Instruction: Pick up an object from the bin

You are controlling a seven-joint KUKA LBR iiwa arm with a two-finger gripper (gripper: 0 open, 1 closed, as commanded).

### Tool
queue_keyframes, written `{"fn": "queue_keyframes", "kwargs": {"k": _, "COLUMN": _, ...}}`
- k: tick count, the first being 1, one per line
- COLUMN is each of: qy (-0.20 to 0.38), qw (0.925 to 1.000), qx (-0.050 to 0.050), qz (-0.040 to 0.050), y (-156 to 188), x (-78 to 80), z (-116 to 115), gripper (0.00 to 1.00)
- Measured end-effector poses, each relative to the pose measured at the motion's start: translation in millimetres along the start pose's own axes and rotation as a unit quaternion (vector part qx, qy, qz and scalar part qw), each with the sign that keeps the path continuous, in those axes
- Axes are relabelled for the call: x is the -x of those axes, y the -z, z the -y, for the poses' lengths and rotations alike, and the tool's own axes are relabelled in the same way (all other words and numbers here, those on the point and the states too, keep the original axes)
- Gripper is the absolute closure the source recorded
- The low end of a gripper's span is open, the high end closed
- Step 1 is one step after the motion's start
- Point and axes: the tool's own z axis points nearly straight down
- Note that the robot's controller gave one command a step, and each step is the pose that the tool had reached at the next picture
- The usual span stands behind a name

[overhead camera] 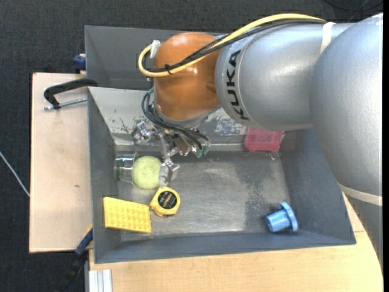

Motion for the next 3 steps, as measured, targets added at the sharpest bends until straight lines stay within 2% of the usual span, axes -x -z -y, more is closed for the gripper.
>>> {"fn": "queue_keyframes", "kwargs": {"k": 1, "qy": -0.03, "qw": 0.9995, "qx": 0.0, "qz": 0.0024, "y": -15.2, "x": 5.2, "z": 27.1, "gripper": 0.0}}
{"fn": "queue_keyframes", "kwargs": {"k": 2, "qy": -0.133, "qw": 0.9912, "qx": 0.0, "qz": 0.0003, "y": -40.4, "x": 8.3, "z": 7.3, "gripper": 0.0}}
{"fn": "queue_keyframes", "kwargs": {"k": 3, "qy": 0.104, "qw": 0.9946, "qx": -0.001, "qz": 0.0009, "y": -37.1, "x": -43.4, "z": 35.5, "gripper": 1.0}}
